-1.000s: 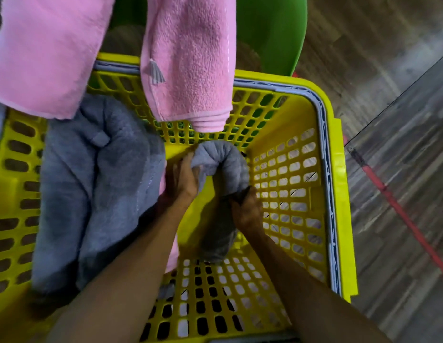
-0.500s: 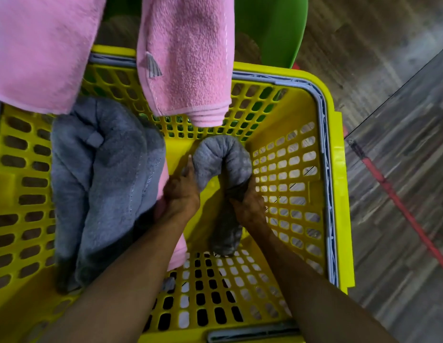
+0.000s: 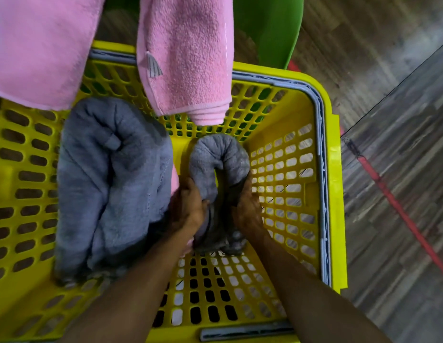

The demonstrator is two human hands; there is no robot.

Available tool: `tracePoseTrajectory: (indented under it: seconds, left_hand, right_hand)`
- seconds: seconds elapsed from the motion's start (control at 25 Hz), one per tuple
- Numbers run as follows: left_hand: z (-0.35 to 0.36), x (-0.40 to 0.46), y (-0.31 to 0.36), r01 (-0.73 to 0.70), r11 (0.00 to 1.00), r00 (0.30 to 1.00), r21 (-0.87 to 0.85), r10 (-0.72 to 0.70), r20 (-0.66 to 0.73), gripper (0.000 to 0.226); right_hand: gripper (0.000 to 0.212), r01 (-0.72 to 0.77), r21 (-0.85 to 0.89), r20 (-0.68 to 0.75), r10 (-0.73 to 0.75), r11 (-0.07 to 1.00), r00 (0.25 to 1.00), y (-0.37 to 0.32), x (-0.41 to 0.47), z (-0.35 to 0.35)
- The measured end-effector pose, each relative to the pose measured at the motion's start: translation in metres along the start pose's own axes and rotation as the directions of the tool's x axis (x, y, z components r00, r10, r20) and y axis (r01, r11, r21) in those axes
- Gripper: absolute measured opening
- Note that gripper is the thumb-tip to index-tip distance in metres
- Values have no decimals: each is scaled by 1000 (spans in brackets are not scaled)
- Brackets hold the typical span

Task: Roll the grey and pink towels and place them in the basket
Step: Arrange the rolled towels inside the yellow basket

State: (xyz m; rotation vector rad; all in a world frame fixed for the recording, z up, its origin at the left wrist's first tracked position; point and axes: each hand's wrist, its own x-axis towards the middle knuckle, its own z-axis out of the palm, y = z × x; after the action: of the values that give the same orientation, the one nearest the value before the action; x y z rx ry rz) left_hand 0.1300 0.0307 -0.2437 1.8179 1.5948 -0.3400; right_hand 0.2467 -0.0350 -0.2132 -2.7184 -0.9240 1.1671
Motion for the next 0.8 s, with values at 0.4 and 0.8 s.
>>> tracePoseTrajectory:
  seconds: [0.4,0.8]
  left_hand:
    - [-44,-14,12,-24,990,999,140,20,28,62]
    - [-168,-54,-97,-121,979,824,-165,6,-566,58]
  right_hand:
    - [87,-16,230,17,12,973,1000,-15,-5,-9]
    - [73,302,552,-125,-281,778,952,-148,-85,14]
